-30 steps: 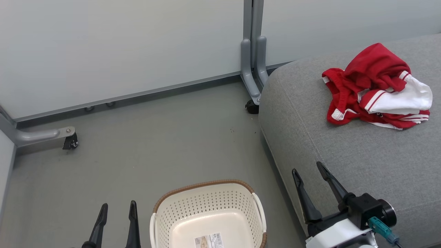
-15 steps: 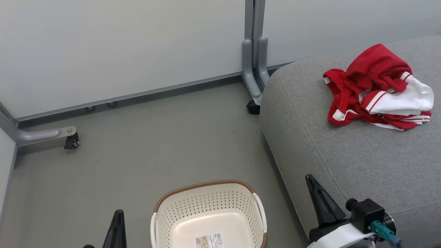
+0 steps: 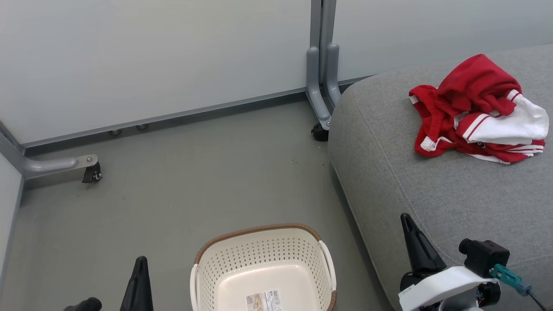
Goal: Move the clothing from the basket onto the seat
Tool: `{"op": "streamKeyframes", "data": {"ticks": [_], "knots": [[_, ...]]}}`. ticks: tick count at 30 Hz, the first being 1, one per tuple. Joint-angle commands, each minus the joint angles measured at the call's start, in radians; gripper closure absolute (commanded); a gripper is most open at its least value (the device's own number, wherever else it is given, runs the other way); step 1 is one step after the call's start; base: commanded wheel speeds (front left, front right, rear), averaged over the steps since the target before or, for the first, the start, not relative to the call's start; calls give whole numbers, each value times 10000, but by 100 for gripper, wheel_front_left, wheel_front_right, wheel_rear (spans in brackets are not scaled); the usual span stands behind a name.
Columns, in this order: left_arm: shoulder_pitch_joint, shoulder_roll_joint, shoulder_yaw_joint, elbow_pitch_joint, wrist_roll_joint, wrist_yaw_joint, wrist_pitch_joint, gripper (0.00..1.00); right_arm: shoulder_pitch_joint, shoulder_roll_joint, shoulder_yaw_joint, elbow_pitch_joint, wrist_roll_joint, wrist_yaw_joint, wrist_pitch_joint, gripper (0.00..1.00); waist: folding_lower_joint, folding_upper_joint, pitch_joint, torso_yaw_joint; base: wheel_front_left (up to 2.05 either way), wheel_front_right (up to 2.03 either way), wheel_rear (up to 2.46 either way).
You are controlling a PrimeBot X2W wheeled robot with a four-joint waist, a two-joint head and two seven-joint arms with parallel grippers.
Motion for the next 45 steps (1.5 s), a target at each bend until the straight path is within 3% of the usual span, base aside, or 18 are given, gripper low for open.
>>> {"op": "streamKeyframes", "data": {"ticks": [1,22,45], "knots": [[-369,113,90,-88,-419,-58,79,100,-329,-60,-102,-85,448,-2,85,100,0,0,9,11,0,0,0],[-1148,208,373,352,-3427,-230,783,100,-707,-103,-669,198,3691,-3,778,100,0,0,124,148,0,0,0],[-1819,240,688,721,-5969,-386,1452,100,-1024,-79,-1241,455,6434,-3,1442,100,0,0,248,297,0,0,0]]}}
